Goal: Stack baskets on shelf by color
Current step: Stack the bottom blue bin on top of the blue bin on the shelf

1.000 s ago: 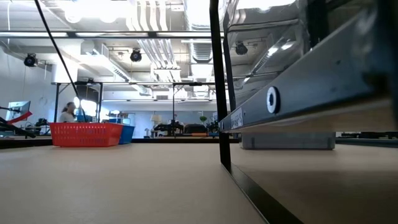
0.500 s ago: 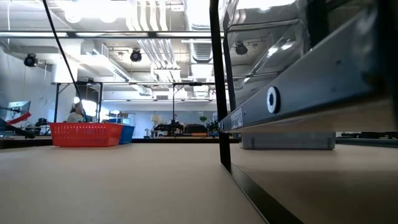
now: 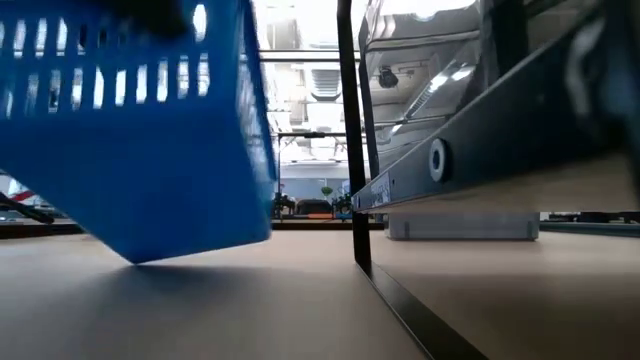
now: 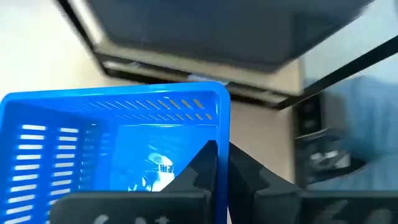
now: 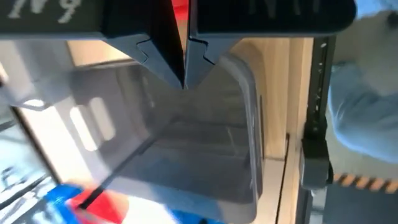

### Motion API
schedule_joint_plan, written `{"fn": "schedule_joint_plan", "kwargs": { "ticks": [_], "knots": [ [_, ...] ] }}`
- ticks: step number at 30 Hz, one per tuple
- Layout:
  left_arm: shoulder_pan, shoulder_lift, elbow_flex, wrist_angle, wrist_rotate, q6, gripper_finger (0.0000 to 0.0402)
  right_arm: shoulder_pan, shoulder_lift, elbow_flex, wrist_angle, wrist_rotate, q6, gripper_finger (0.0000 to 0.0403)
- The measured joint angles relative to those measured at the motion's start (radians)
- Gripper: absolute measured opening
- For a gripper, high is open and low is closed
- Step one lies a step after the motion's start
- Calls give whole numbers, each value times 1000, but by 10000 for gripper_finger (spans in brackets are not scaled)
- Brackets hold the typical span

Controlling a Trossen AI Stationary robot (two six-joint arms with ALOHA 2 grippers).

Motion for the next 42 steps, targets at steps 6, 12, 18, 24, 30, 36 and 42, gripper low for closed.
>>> {"fn": "schedule_joint_plan", "kwargs": {
  "ticks": [6,12,18,24,30,36,42],
  "knots": [
    [31,0,-45,-158,-22,8,0,-83,0,7,122,-109,-202,9],
    [127,-11,-47,-223,-119,163,0,-124,-18,91,104,-113,-306,9],
    [375,-27,-91,-130,-123,421,0,-166,-73,176,-84,-112,-284,9],
    [623,-17,-151,237,221,712,0,-255,-161,190,-278,-121,-208,9],
    [740,-10,-168,348,302,772,0,-441,-283,100,-252,-247,-354,9],
    [775,-5,-172,351,389,819,38,-665,-371,-66,-126,-268,-535,9],
    [784,-35,-159,287,427,820,141,-849,-447,-284,186,-443,-765,9]
  ]
}}
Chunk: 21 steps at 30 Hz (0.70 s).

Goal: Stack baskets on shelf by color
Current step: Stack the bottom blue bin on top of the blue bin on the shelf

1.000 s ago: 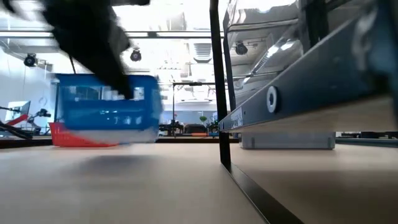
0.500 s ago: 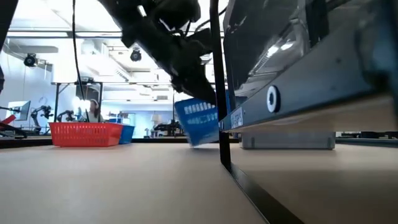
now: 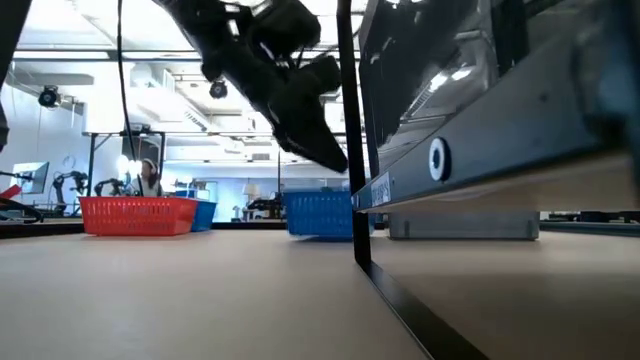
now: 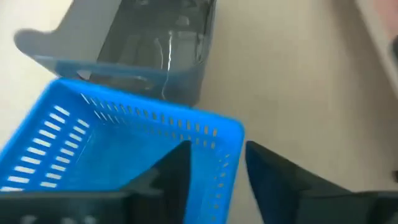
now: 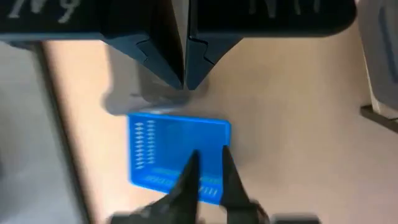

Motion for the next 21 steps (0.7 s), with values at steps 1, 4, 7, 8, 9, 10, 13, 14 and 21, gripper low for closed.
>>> {"fn": "schedule_joint_plan", "kwargs": {
  "ticks": [1,4,7,8,9,10,13,14,21],
  "knots": [
    [0,-17,8,-26,1,0,156,-29,-9,-37,55,-37,-33,9],
    [0,-97,17,-109,0,-2,193,-109,-17,-133,194,-139,-108,14],
    [-5,-196,10,-205,-33,-41,213,-177,-5,-192,319,-240,-164,32],
    [-7,-236,4,-237,-60,-71,215,-196,4,-203,356,-261,-183,41],
    [-11,-275,-2,-268,-98,-99,216,-212,13,-210,387,-278,-198,51],
    [-19,-316,-13,-297,-143,-125,216,-226,29,-212,408,-297,-210,62],
    [-57,-430,-66,-362,-311,-177,217,-243,78,-191,435,-351,-238,99],
    [-73,-467,-94,-364,-366,-185,217,-242,100,-174,434,-357,-248,112],
    [-159,-686,-308,-312,-555,-288,217,-229,262,-85,426,-381,-258,185]
  ]
}}
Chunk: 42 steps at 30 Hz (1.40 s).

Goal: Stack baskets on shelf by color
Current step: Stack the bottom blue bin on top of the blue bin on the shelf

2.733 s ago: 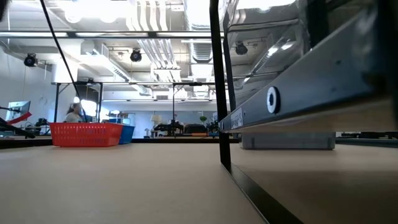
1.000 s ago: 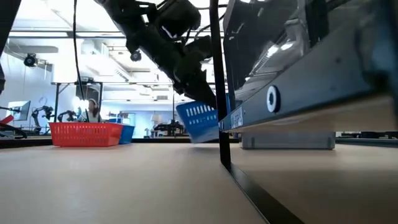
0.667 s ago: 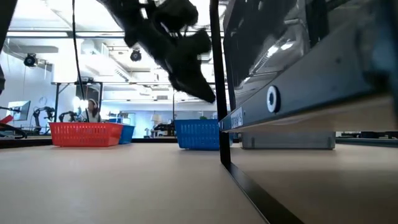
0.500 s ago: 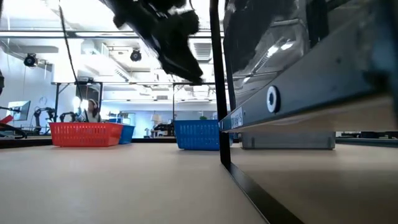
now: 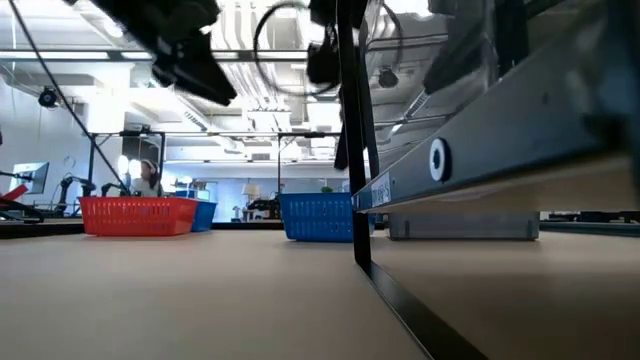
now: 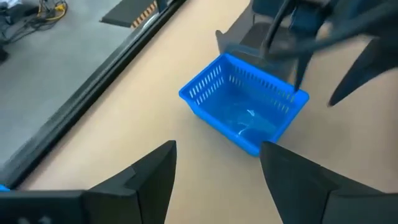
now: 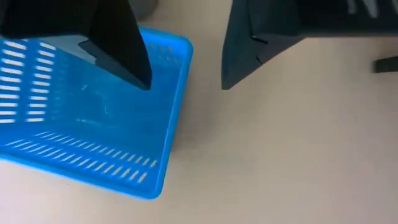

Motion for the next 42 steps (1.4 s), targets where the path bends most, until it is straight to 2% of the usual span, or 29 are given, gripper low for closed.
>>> {"fn": "schedule_joint_plan", "kwargs": {
  "ticks": [7,10,21,27,32,37,42],
  "knots": [
    [-19,-112,-205,172,-2,-30,217,-1,97,45,1,-11,6,209],
    [-18,-129,-251,215,-2,-30,217,-1,116,51,1,35,27,207],
    [-19,-118,-265,228,1,-29,217,5,74,51,7,65,63,191],
    [-19,-103,-279,274,3,-29,217,-10,128,42,18,60,60,181],
    [-22,-83,-293,291,9,-55,217,-9,182,41,41,64,48,141],
    [-42,-53,-299,291,17,-96,217,1,176,41,53,103,18,32],
    [-79,-22,-299,291,19,-149,217,100,80,44,4,251,-2,10]
  ]
}}
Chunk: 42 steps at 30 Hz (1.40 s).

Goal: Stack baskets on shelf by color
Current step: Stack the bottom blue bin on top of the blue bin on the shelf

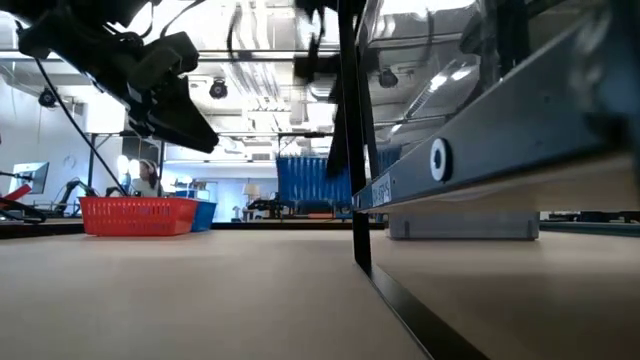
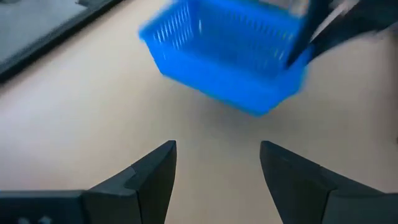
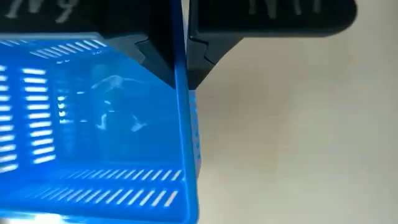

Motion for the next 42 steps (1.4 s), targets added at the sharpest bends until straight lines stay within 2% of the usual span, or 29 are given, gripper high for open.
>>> {"fn": "schedule_joint_plan", "kwargs": {
  "ticks": [6,10,15,20,24,28,33,36,42],
  "knots": [
    [-67,34,0,14,-2,-75,217,225,-193,8,-181,158,102,9],
    [-120,69,-1,85,-16,-91,217,415,-327,10,-318,187,327,9],
    [-166,128,0,209,-20,-89,217,658,-414,9,-492,377,604,8],
    [-180,184,12,282,-24,-89,217,837,-452,27,-606,393,892,8],
    [-184,230,13,329,-24,-89,217,976,-418,52,-586,251,1056,8],
    [-184,277,10,379,-24,-88,217,1090,-328,111,-614,100,1220,8],
    [-184,320,9,423,-24,-88,217,1196,-191,243,-810,-77,1457,8],
    [-184,337,11,427,-26,-88,217,1222,-112,324,-905,-154,1484,8],
    [-184,346,9,452,-41,-88,217,1231,-34,404,-902,-174,1395,8]
  ]
}}
